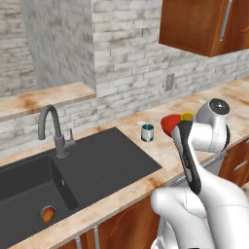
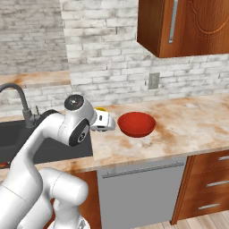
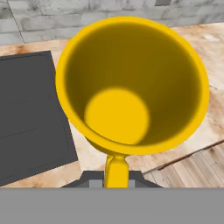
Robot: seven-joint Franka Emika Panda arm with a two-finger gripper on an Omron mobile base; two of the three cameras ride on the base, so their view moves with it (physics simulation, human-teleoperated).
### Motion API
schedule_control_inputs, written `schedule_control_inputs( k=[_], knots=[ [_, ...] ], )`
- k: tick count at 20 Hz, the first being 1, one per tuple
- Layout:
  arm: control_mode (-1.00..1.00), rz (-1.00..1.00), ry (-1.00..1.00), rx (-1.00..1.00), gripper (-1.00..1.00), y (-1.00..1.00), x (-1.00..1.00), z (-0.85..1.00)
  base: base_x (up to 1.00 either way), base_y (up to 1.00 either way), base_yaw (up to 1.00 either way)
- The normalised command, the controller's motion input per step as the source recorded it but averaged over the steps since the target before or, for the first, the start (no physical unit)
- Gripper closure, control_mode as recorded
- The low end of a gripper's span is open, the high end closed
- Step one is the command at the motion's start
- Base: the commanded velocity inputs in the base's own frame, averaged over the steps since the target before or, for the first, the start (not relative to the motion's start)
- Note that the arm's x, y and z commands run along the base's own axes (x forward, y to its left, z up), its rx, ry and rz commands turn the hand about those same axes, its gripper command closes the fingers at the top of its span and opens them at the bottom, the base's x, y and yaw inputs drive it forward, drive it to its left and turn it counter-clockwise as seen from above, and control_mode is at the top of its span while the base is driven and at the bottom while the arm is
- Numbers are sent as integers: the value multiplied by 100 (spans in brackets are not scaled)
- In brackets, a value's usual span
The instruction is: Clear the mugs and bowl far away from the sink.
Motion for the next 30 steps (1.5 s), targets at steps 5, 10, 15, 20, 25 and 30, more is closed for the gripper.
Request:
schedule_control_inputs(
  k=[5,10,15,20,25,30],
  knots=[
    [-100,8,0,1,100,1,-60,88,0,0,0],
    [-100,0,17,0,100,11,-42,54,0,0,0],
    [-100,-2,15,-1,100,52,-91,37,0,0,0],
    [100,3,-1,-3,100,20,-19,-2,-14,26,65],
    [100,0,0,0,100,0,0,0,0,0,100],
    [100,0,0,0,100,0,0,0,0,0,100]
  ],
)
